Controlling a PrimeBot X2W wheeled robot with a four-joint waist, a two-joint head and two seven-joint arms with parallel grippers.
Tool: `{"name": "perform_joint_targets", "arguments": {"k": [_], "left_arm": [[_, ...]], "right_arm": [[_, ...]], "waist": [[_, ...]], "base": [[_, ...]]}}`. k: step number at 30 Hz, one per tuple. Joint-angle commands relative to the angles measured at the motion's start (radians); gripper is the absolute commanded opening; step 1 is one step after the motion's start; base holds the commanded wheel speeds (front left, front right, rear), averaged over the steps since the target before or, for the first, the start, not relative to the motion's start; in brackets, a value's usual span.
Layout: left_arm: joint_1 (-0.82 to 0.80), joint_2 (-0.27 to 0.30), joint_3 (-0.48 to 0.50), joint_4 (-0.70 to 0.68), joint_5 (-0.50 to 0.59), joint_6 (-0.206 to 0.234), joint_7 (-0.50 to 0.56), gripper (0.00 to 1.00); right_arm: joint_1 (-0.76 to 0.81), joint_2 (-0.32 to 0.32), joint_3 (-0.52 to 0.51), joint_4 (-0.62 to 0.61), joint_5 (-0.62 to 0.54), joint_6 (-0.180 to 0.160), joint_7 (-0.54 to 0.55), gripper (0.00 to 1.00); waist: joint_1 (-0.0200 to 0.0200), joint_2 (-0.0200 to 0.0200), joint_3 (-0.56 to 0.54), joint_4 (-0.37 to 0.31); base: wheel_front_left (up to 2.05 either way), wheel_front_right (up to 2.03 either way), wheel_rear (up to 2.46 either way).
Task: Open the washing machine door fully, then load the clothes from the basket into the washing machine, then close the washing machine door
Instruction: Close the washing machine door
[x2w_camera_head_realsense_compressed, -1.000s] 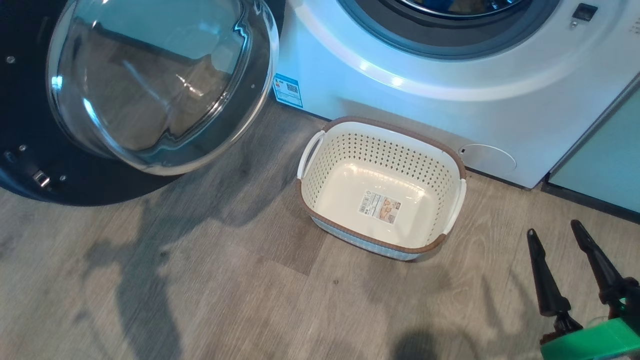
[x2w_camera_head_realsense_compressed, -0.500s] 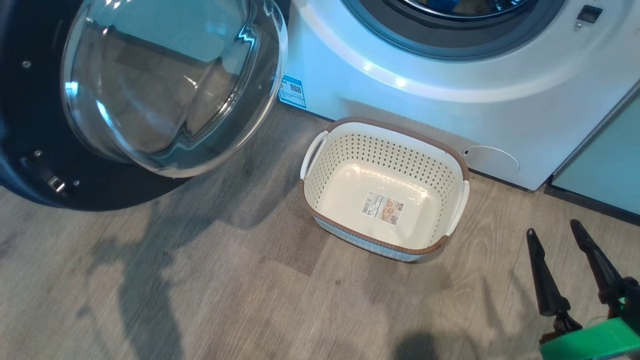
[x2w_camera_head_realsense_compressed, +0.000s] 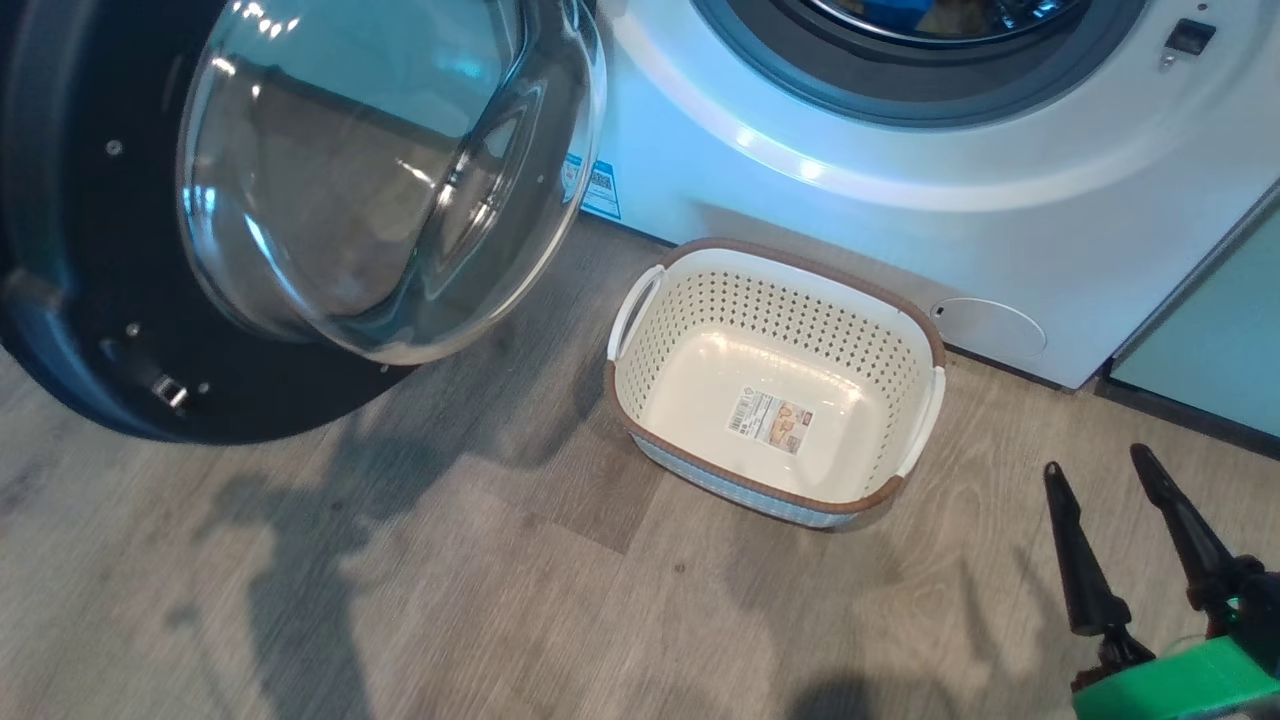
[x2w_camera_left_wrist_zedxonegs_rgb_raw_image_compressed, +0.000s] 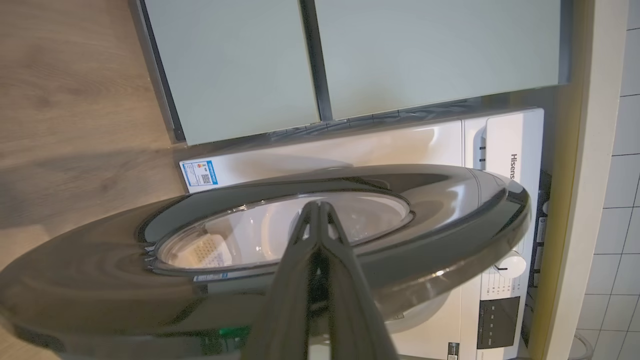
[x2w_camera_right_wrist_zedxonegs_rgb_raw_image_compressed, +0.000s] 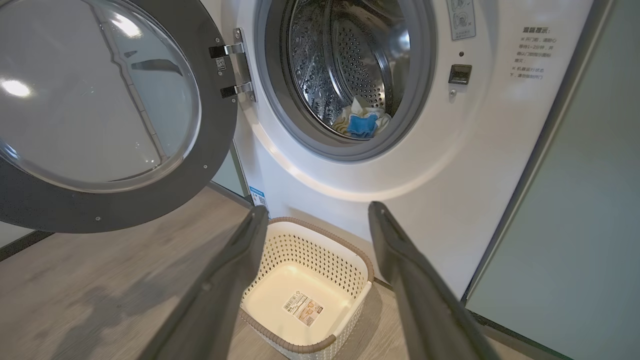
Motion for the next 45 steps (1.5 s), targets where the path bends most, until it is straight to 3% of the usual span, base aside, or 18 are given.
{"name": "perform_joint_targets", "arguments": {"k": [1, 17, 35, 45], "left_arm": [[-0.016, 0.053, 0.039, -0.037, -0.009, 0.003, 0.015, 0.00], [0.080, 0.019, 0.011, -0.165, -0.040, 0.031, 0.109, 0.00], [0.173, -0.043, -0.014, -0.317, -0.086, -0.022, 0.207, 0.00], [0.202, -0.112, -0.049, -0.421, -0.115, -0.030, 0.233, 0.00]], "right_arm": [[-0.036, -0.010, 0.024, -0.026, 0.008, -0.003, -0.011, 1.00], [-0.039, 0.028, 0.036, 0.027, 0.019, -0.003, -0.045, 1.00], [-0.033, 0.056, 0.035, 0.054, 0.019, -0.003, -0.064, 1.00], [-0.033, 0.069, 0.043, 0.061, 0.020, -0.003, -0.066, 1.00]], "waist": [[0.0000, 0.0000, -0.002, -0.002], [0.0000, 0.0000, -0.059, -0.037], [0.0000, 0.0000, -0.099, -0.100], [0.0000, 0.0000, -0.118, -0.161]], "base": [[0.00, 0.00, 0.00], [0.00, 0.00, 0.00], [0.00, 0.00, 0.00], [0.00, 0.00, 0.00]]}}
